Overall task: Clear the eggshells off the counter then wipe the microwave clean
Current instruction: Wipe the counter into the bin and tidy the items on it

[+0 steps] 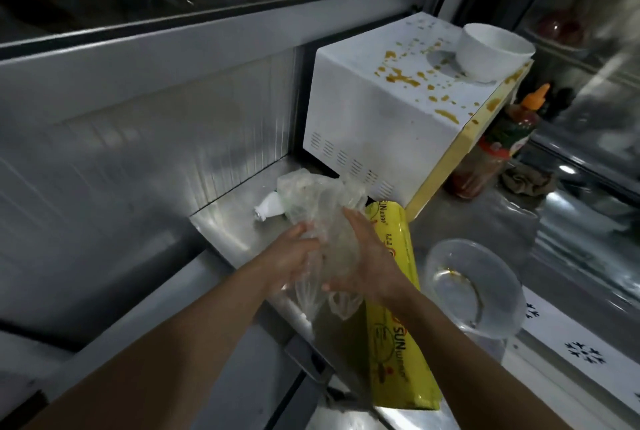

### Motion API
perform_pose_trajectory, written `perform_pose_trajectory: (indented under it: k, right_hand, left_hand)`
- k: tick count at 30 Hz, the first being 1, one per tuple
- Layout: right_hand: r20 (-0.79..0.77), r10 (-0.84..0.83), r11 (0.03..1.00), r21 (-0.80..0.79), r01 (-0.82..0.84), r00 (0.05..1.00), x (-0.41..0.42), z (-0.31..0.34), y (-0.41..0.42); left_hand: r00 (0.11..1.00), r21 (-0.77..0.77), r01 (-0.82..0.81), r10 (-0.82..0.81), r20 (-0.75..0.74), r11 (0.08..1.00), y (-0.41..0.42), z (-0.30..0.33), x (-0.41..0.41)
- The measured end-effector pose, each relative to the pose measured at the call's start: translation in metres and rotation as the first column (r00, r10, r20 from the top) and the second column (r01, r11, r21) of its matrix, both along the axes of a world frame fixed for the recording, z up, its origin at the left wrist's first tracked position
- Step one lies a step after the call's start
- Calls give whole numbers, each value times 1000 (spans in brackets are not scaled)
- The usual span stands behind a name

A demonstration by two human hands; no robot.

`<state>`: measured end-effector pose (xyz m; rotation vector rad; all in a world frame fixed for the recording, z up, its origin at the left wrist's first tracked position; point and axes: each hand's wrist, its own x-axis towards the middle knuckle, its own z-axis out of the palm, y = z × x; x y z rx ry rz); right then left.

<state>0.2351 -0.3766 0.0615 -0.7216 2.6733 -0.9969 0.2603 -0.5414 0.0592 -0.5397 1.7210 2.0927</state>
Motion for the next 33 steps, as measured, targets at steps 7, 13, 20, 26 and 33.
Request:
perform_pose_trajectory:
  k: [7, 13, 20, 26, 33]
  right_hand:
    - [-133, -113, 993, -41, 108, 985, 24, 9, -17]
    - [-283, -302, 953, -119, 279, 910, 30, 25, -18]
    - [-435, -293, 956, -106, 275, 851, 17, 35, -14]
    - [-453, -365, 929, -113, 354, 814, -11, 32, 1]
    - [-451, -463, 883, -152, 445, 763, -44, 21, 22]
  left_hand:
    - [989, -5, 117, -117, -91, 993, 2, 20, 19]
    - [961, -103, 240, -251, -116, 965, -2, 38, 27]
    - [976, -193, 172, -193, -96, 966, -17, 47, 21]
    - [987, -327, -97, 49, -153, 940, -38, 31, -10]
    - [991, -773, -101, -9, -137, 626, -53, -15, -53]
